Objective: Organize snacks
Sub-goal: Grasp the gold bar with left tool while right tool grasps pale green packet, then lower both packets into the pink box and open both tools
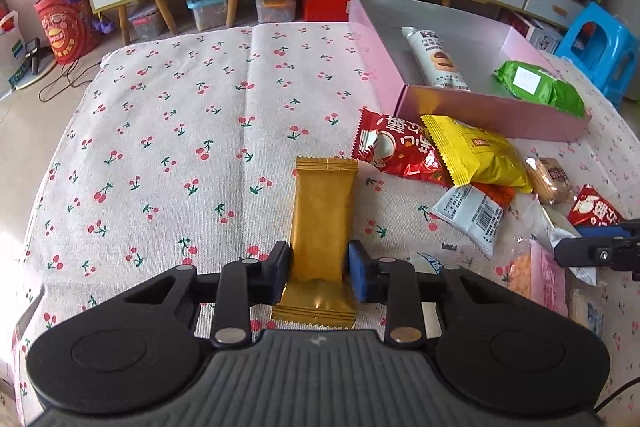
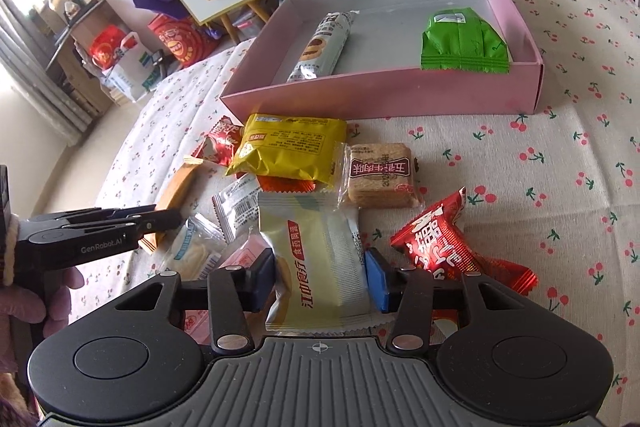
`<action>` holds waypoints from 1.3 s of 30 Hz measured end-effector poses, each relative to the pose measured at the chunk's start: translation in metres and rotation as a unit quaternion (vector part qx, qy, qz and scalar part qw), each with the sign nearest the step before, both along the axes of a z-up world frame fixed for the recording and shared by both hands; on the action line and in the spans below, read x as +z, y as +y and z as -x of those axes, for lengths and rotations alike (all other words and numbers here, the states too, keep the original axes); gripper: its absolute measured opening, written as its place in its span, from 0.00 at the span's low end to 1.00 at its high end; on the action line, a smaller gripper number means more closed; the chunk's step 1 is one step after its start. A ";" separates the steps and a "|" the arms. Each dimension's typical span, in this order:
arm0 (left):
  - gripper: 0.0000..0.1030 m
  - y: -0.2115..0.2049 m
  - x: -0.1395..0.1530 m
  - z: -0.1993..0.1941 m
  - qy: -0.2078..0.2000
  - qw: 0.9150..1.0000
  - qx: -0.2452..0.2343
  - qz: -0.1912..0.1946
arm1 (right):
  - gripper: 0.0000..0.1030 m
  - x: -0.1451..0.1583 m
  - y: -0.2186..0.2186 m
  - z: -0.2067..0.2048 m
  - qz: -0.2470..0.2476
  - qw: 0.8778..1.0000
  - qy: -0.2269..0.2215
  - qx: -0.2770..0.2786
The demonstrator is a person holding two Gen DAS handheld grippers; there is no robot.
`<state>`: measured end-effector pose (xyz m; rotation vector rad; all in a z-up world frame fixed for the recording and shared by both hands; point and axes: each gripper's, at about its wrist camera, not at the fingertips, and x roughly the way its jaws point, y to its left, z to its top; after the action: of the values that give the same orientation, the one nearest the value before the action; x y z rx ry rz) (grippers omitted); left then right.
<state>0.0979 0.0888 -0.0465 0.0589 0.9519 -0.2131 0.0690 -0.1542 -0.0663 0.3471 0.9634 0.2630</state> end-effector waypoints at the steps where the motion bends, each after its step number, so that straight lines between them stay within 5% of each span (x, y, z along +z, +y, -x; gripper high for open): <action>1: 0.28 0.001 0.001 0.000 0.001 1.000 0.004 0.003 | 0.45 0.001 -0.001 0.000 -0.002 1.000 0.001 -0.001; 39: 0.25 -0.012 0.056 -0.021 -0.030 0.990 0.049 0.128 | 0.45 0.066 -0.034 -0.022 -0.115 0.990 -0.059 -0.049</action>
<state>0.1190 0.0764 0.0091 -0.2164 0.8580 -0.2401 0.0914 -0.1881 -0.0006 0.5828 0.7984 0.3031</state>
